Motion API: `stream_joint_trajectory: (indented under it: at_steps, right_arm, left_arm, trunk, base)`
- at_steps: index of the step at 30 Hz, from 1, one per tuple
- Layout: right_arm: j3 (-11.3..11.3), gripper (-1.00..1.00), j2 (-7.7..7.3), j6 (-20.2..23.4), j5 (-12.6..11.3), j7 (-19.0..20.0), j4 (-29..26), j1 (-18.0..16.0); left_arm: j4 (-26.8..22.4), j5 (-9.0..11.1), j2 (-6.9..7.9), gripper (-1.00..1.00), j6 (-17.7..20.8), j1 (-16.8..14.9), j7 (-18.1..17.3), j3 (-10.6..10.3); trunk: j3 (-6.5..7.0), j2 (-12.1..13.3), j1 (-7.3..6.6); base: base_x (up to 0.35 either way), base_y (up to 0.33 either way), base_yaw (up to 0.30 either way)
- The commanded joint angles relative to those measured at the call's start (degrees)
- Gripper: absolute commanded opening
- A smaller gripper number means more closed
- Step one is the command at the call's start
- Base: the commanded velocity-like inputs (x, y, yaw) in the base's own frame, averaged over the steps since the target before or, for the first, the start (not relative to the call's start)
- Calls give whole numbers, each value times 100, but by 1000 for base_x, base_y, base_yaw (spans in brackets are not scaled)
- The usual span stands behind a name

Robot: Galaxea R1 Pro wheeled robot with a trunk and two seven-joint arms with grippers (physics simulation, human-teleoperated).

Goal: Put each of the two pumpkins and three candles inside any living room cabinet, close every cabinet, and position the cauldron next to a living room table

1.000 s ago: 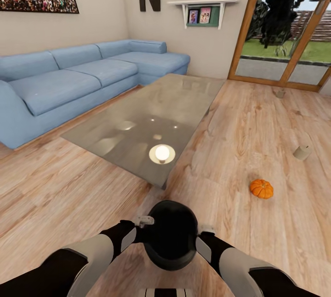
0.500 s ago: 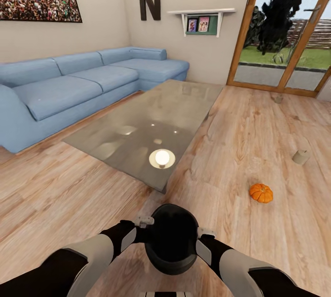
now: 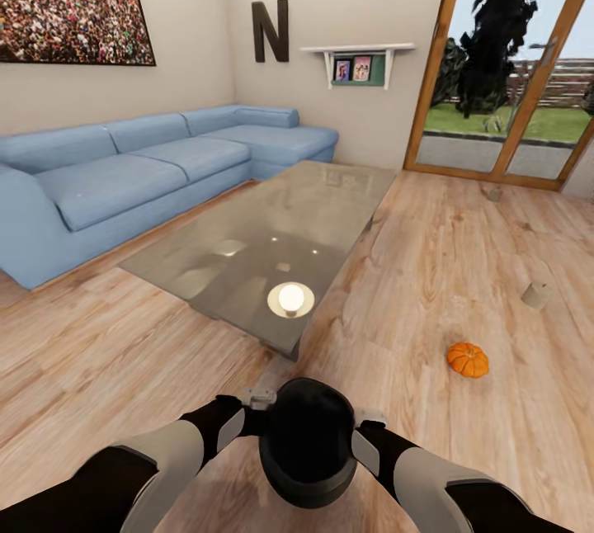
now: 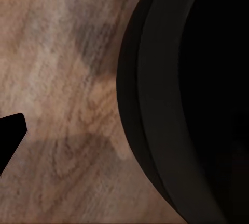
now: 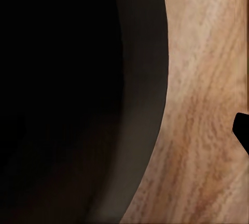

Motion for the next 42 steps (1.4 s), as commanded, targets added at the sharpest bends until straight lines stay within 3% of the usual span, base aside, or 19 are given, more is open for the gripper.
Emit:
stream_joint_trajectory:
  at_steps: [1,42]
  right_arm:
    - [0,100,2,28,-40,-26,-13,0]
    - [-7,100,2,118,-43,-30,-13,0]
  left_arm:
    - [-4,54,0,100,26,0,-2,-48]
    - [-4,63,0,100,55,-2,-2,-43]
  trunk:
    - [18,0,-4]
    - [926,55,-109]
  base:
    - [0,0,0]
    - [0,0,0]
